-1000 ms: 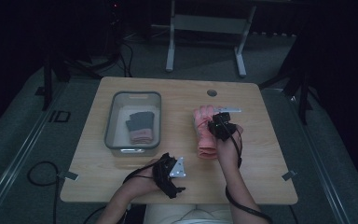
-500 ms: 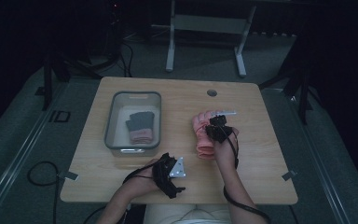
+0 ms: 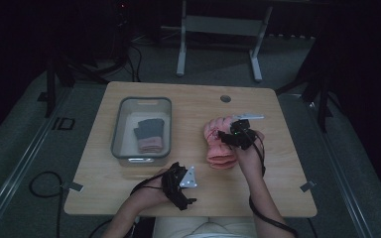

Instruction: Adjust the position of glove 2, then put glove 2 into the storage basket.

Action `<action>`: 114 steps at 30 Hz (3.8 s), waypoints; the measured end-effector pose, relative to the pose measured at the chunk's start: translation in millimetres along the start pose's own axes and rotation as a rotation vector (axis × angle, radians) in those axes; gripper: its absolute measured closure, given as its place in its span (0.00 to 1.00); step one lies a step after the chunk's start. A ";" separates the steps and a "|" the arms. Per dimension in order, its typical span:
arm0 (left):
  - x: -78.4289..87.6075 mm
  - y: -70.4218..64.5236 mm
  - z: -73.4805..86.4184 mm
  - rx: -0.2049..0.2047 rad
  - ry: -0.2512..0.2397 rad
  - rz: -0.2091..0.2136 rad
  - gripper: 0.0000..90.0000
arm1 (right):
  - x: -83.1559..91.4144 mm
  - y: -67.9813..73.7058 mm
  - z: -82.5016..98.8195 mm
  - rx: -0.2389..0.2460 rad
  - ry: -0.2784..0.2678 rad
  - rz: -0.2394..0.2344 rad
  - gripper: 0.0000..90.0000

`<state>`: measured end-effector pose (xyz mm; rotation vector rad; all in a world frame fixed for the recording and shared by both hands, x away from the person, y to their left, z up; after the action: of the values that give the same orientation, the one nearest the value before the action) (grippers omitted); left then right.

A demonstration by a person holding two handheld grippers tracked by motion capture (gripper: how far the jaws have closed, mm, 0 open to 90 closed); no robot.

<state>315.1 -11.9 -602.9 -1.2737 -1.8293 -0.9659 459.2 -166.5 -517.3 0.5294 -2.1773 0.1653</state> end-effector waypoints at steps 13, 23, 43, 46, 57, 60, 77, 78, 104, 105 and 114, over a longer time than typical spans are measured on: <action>-2.0 -1.5 -0.2 -0.003 0.007 0.008 0.08 | 9.2 4.4 -1.0 0.017 -0.012 -0.155 0.19; -2.6 -2.1 -2.2 0.005 -0.001 0.016 0.08 | 4.8 -1.8 -1.8 0.060 0.031 -0.097 0.67; -2.6 -0.3 0.4 0.015 0.001 0.015 0.08 | 1.7 -2.1 -7.8 0.052 0.057 -0.033 0.99; -3.1 -0.9 -0.2 0.009 0.002 0.018 0.08 | 10.6 -4.9 -10.3 0.049 0.034 -0.014 0.99; -1.1 1.7 -1.1 0.044 -0.004 0.024 0.08 | -23.6 -8.6 12.6 0.072 0.124 -0.006 0.95; 1.6 3.4 -3.9 0.074 -0.007 0.019 0.08 | -26.1 -9.1 14.2 0.073 0.126 -0.012 0.92; 45.4 26.4 -49.9 0.342 -0.132 -0.075 0.11 | 26.6 -23.2 -2.2 0.196 0.006 -0.028 0.73; 48.0 32.6 -53.9 0.363 -0.140 -0.099 0.11 | 29.2 -26.5 -2.7 0.195 -0.001 -0.028 0.72; -63.7 151.5 -80.0 0.896 -0.033 0.113 0.33 | -43.7 -47.5 29.0 0.085 0.210 -0.128 0.50; -66.5 151.8 -78.8 0.901 -0.034 0.123 0.34 | -45.3 -47.4 29.5 0.087 0.215 -0.138 0.50; -71.9 147.1 -85.4 0.868 -0.057 0.190 0.73 | -54.2 -44.1 32.7 0.044 0.224 -0.193 0.65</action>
<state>485.7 -82.1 -596.7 -0.8868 -1.8047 0.0135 483.3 -199.1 -583.1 0.7077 -1.8979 0.1598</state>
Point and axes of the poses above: each handheld gripper's, and its own axes: x roughly backward along the jaws, z roughly out of its underside, y roughly to its left, the point moved 8 cm from there along -x, roughly forward along the jaws, and after that the axes turned 10 degrees about y, right-handed, at the moved point
